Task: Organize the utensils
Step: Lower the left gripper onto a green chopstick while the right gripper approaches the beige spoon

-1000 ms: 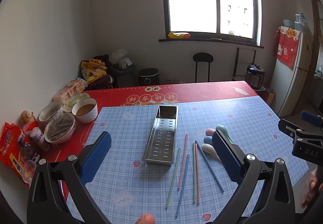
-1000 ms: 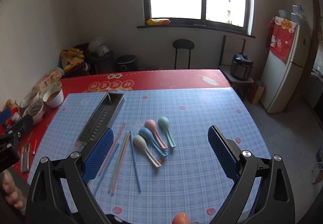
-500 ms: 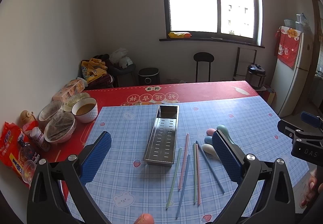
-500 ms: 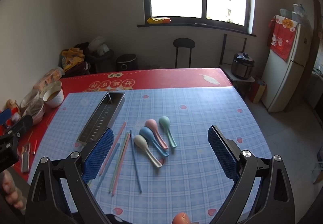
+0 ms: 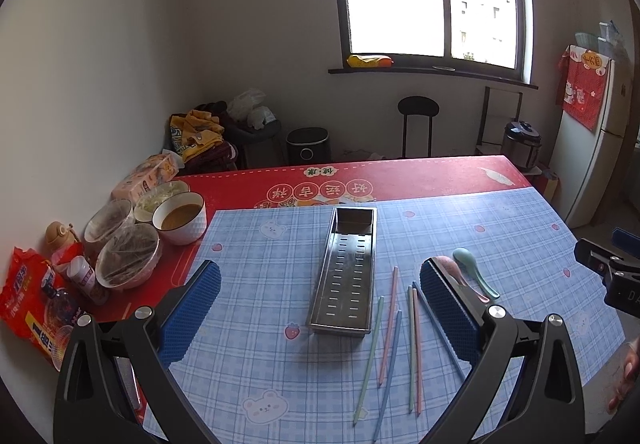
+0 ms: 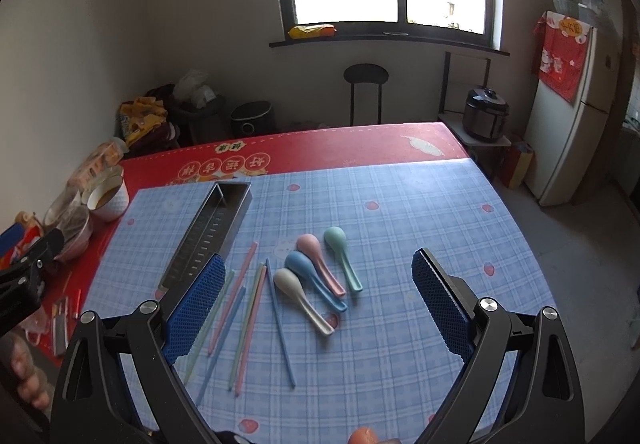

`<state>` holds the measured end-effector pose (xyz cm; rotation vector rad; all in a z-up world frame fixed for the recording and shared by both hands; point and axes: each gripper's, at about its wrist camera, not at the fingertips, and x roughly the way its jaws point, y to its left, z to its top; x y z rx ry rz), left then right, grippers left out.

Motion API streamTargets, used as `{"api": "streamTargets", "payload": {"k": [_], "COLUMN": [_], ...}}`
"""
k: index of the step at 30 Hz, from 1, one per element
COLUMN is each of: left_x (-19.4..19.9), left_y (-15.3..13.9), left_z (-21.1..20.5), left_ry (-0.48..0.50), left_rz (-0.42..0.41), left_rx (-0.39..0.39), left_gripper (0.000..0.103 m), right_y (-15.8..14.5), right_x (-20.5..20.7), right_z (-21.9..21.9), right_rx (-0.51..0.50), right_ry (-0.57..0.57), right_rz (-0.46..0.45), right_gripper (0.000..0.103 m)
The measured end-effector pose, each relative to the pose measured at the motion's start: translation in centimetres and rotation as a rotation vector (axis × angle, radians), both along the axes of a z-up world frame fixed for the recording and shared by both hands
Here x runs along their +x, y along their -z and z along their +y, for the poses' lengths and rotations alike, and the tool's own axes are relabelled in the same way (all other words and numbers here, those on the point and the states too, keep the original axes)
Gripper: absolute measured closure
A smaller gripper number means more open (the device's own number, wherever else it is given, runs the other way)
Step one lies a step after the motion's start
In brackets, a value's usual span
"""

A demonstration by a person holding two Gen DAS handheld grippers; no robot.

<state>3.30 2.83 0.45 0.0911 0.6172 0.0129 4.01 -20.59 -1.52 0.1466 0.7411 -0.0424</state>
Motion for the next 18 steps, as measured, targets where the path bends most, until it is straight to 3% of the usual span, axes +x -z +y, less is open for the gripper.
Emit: {"api": "streamTargets", "payload": {"k": [5, 11, 15, 18], "left_x": [2.4, 3.7, 3.3, 2.6], "left_y": [0.8, 3.2, 5.4, 7.2], "left_z": [2.6, 3.5, 2.4, 1.4], "left_ry": [0.072, 0.155, 0.160, 0.122], "left_rz": [0.004, 0.037, 0.070, 0.101], "left_rx": [-0.096, -0.098, -0.095, -0.149], "left_gripper": [0.005, 0.005, 0.007, 0.024], "right_y": [1.6, 4.6, 6.3, 7.2], "right_x": [1.3, 2.4, 2.3, 2.8], "right_z": [1.6, 2.8, 2.1, 0.7], "right_rx": [0.015, 0.038, 0.047, 0.018], "right_ry": [-0.022, -0.061, -0.160, -0.238], "right_rz": [0.010, 0.046, 0.066, 0.074], "right_gripper": [0.011, 0.011, 0.012, 0.012]}}
